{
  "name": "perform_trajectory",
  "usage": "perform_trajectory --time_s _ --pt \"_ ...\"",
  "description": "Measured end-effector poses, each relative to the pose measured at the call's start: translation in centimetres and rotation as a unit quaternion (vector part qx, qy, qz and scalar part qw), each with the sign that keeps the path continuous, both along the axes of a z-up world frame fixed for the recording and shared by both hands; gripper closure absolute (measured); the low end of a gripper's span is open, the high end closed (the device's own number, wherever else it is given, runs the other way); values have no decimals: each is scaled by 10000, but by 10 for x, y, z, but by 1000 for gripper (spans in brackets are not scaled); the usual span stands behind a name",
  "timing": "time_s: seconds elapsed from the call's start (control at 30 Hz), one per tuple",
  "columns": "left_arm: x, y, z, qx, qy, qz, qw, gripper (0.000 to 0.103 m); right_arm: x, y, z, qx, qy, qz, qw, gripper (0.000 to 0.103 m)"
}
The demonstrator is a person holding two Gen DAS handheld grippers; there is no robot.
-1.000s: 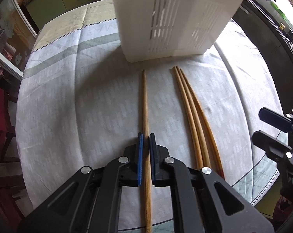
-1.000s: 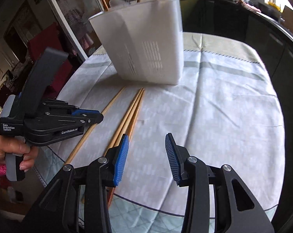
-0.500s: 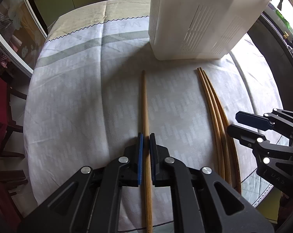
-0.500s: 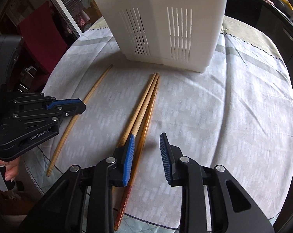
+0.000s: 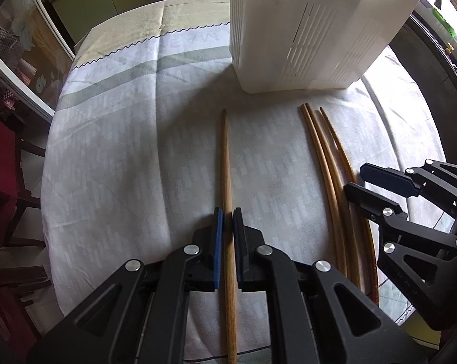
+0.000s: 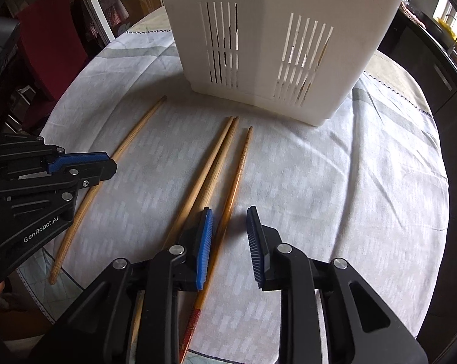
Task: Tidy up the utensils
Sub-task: 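Lower the left gripper onto a chopstick while the right gripper grasps another, then lift both chopsticks upright and carry them toward the white holder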
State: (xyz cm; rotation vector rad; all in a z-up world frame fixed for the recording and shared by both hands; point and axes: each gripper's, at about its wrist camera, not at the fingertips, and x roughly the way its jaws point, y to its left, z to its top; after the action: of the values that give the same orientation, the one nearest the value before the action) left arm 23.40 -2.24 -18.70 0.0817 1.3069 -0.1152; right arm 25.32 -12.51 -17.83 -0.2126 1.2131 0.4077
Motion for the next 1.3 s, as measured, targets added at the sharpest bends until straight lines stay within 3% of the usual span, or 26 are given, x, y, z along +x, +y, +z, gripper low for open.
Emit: perform_trajectory --time_s 0.13,0.37,0.67,0.9,1.1,1.3 --pt "2 -2 0 14 -17 31 10000 96 1 12 -1 5 -4 57 10000 96" --pt "9 3 5 -148 -41 149 9998 97 9 10 4 447 8 -87 9990 96" --pt "-5 17 52 -332 -631 76 9974 97 -3 -14 54 1111 -648 -224 9914 96" --pt "-30 16 93 -499 -1128 49 9924 97 -35 -48 88 1336 -1230 -267 9830 96" --pt "-46 19 117 -588 -1433 30 9879 97 -60 -75 97 1406 -1567 -395 9768 96" --pt "-62 16 125 -604 -1540 -32 9862 97 -79 -103 108 1718 -2174 -620 9588 96"
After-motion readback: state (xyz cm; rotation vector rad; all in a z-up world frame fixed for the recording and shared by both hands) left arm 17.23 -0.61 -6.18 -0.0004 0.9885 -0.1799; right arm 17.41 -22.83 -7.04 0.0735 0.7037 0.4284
